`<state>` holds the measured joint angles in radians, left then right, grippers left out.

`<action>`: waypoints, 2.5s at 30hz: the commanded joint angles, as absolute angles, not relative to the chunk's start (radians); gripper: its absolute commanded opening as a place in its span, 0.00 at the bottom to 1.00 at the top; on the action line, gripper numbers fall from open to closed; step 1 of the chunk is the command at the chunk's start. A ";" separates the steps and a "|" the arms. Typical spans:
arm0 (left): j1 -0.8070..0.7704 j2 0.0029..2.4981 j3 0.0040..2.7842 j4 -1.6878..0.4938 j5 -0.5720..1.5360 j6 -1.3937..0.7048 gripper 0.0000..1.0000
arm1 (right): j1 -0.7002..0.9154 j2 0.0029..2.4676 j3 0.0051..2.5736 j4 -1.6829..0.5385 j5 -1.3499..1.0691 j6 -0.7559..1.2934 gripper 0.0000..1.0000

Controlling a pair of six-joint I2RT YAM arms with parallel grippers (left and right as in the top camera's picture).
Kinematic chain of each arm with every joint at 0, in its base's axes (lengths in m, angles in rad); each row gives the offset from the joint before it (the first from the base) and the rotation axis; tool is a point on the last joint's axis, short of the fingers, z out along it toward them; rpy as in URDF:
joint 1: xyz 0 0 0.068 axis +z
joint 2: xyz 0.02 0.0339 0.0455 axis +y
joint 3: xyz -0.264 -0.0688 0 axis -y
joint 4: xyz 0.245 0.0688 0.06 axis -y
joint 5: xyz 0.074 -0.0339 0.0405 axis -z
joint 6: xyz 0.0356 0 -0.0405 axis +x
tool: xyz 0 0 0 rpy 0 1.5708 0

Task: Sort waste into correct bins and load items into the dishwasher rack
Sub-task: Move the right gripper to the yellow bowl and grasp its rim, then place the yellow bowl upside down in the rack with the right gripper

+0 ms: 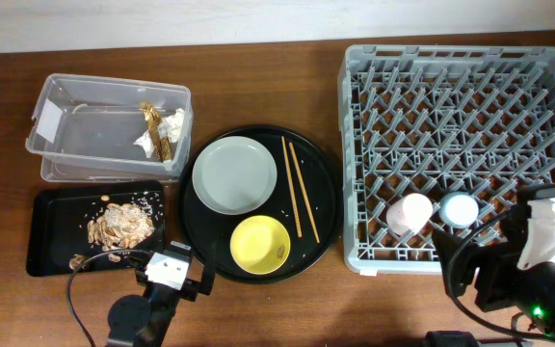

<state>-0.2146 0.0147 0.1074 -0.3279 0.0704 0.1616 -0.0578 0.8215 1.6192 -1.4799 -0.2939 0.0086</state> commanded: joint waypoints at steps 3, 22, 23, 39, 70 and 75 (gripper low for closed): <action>-0.208 0.005 0.100 -0.323 0.063 0.174 0.99 | -0.052 0.812 1.620 -1.433 -0.629 -0.045 0.99; -0.208 0.005 0.100 -0.323 0.063 0.174 0.99 | -0.052 0.958 1.623 -1.507 -0.711 -0.150 0.99; -0.208 0.005 0.100 -0.323 0.063 0.174 0.99 | -0.052 0.987 1.622 -1.507 -0.704 -0.141 0.99; -0.208 0.005 0.100 -0.323 0.063 0.174 0.99 | 0.752 1.572 1.240 -1.005 -0.208 0.586 0.95; -0.208 0.005 0.100 -0.323 0.063 0.174 0.99 | -0.004 1.569 1.193 -0.559 1.165 0.139 0.04; -0.208 0.005 0.100 -0.323 0.063 0.174 0.99 | -0.052 1.767 1.193 -0.299 1.257 -0.103 0.04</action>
